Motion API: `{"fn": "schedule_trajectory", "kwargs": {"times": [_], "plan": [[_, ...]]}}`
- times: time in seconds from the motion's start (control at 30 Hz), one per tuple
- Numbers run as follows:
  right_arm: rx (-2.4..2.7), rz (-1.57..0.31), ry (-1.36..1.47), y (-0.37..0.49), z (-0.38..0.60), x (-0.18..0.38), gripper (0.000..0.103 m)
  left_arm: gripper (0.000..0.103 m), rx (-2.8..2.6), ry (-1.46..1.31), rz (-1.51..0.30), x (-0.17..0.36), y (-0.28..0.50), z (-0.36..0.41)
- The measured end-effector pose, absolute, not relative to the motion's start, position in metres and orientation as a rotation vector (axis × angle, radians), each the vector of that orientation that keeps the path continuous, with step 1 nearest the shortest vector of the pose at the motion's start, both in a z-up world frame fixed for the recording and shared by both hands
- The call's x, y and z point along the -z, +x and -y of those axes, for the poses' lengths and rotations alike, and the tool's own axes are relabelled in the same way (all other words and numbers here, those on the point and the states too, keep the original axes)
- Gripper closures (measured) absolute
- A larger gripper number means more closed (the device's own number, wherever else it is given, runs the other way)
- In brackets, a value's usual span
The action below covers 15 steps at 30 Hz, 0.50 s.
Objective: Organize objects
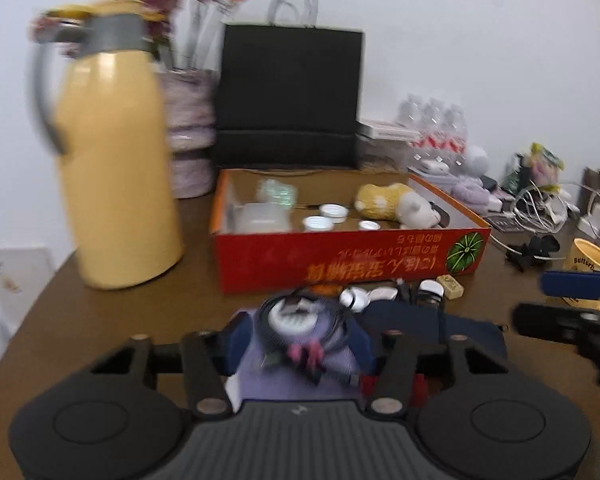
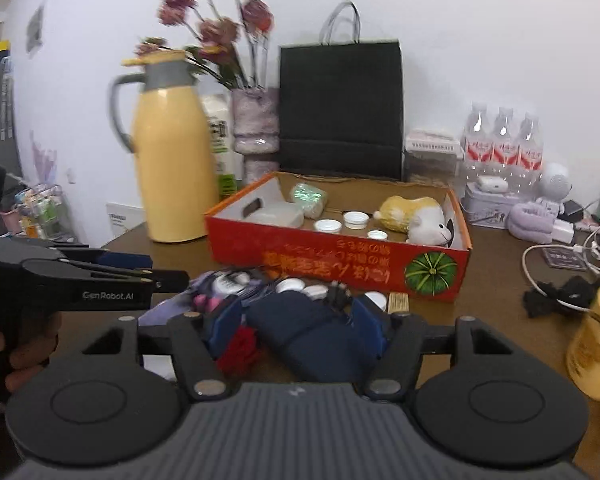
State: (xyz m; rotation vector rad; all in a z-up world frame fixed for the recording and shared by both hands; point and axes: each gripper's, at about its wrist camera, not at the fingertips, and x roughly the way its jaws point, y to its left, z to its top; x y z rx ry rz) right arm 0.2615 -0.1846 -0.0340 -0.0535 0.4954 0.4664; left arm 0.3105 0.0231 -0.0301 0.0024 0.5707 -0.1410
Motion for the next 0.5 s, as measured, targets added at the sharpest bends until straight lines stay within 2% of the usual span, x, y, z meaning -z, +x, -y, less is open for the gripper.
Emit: {"fn": "schedule_trajectory", "kwargs": {"times": [0.23, 0.27, 0.3, 0.33, 0.37, 0.4, 0.43, 0.5], "plan": [[-0.387, -0.607, 0.012, 0.358, 0.193, 0.068, 0.049, 0.046, 0.095, 0.079, -0.685, 0.06, 0.401, -0.006], [-0.38, -0.627, -0.006, 0.369, 0.189, 0.074, 0.049, 0.05, 0.08, 0.063, -0.708, 0.066, 0.405, -0.008], [-0.368, -0.644, -0.031, 0.375, 0.183, 0.08, 0.052, 0.059, 0.077, 0.031, -0.698, 0.069, 0.404, -0.013], [-0.367, -0.651, -0.058, 0.378, 0.176, 0.086, 0.057, 0.079, 0.051, 0.009, -0.692, 0.071, 0.402, -0.017], [-0.372, -0.672, -0.097, 0.38, 0.167, 0.095, 0.062, 0.088, 0.028, 0.027, -0.692, 0.071, 0.399, -0.019], [-0.378, -0.667, -0.108, 0.377, 0.162, 0.102, 0.063, 0.092, 0.031, 0.047, -0.685, 0.071, 0.394, -0.019], [-0.38, -0.67, -0.114, 0.373, 0.16, 0.103, 0.074, 0.095, 0.04, 0.039, -0.674, 0.07, 0.391, -0.02], [-0.4, -0.668, -0.104, 0.37, 0.16, 0.106, 0.074, 0.101, 0.071, 0.012, -0.644, 0.067, 0.381, -0.024]]}}
